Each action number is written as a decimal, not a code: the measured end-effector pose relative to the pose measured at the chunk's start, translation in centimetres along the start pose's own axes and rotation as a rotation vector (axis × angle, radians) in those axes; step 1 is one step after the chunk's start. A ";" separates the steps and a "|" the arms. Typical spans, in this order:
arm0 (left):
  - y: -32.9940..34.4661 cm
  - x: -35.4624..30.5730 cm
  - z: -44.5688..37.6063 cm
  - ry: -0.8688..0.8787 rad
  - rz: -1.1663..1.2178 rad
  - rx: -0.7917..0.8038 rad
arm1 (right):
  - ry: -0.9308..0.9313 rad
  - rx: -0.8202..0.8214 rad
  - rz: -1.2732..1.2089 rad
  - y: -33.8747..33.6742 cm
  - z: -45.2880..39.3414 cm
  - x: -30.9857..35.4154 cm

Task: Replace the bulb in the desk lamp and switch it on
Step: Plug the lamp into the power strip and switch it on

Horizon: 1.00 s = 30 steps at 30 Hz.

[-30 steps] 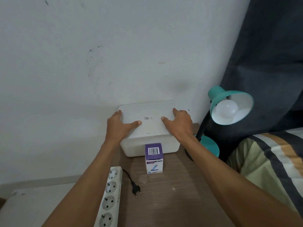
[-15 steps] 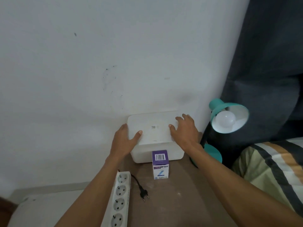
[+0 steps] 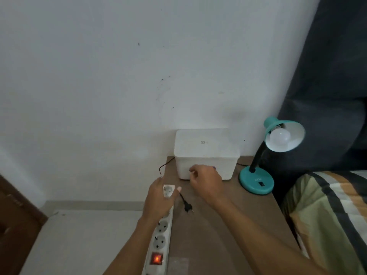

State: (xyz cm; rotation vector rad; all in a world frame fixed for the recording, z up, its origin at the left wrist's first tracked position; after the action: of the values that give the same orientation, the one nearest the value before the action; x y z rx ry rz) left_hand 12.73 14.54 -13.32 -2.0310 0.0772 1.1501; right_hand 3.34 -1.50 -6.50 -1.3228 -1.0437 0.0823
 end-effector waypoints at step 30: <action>2.8 6.2 9.0 -0.035 0.231 0.208 | 0.372 0.244 0.354 10.2 3.4 -2.9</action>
State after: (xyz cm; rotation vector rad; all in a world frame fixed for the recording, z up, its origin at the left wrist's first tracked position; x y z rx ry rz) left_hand 8.97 20.44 -22.15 -1.8515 0.4069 1.2627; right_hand 4.46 2.44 -16.83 -1.2279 -0.4635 0.2142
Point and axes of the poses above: each hand's wrist, its own z-axis away from the middle knuckle, its own y-axis out of the palm, x = y × z, the point moved 6 cm from there along -z, towards the middle knuckle, and after that the axes turned 15 degrees about y, right-handed, at the moved point
